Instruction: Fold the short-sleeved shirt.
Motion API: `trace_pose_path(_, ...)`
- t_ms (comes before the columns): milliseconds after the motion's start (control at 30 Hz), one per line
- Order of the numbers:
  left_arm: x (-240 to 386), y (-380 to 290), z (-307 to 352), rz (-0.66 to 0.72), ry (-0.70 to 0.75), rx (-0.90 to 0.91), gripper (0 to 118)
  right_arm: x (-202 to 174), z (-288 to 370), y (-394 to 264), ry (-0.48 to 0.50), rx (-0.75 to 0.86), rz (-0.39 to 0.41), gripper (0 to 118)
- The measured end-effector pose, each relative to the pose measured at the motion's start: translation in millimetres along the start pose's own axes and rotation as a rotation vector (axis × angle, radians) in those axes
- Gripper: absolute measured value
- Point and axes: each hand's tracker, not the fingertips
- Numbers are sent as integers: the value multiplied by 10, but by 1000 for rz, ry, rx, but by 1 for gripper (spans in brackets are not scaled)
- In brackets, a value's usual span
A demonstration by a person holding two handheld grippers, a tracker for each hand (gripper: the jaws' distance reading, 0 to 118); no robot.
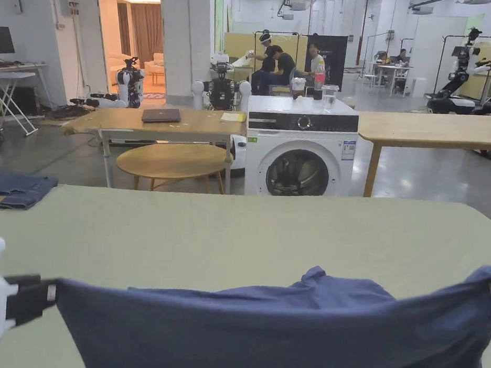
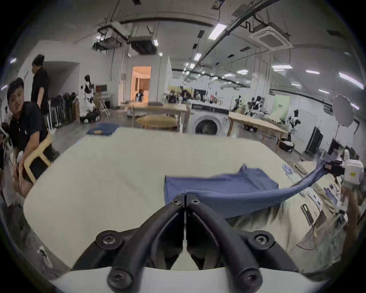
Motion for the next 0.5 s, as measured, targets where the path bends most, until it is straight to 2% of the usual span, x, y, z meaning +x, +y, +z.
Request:
trace_pose_path(300,-79,-1008,-270,108,14,-224,0,-57,-377,-1075,32,-303,-36,5)
trace_pose_path(500,-119,-1355,-546,80,51,-368,0,-18,-771,-1464,44,-433,-26,6)
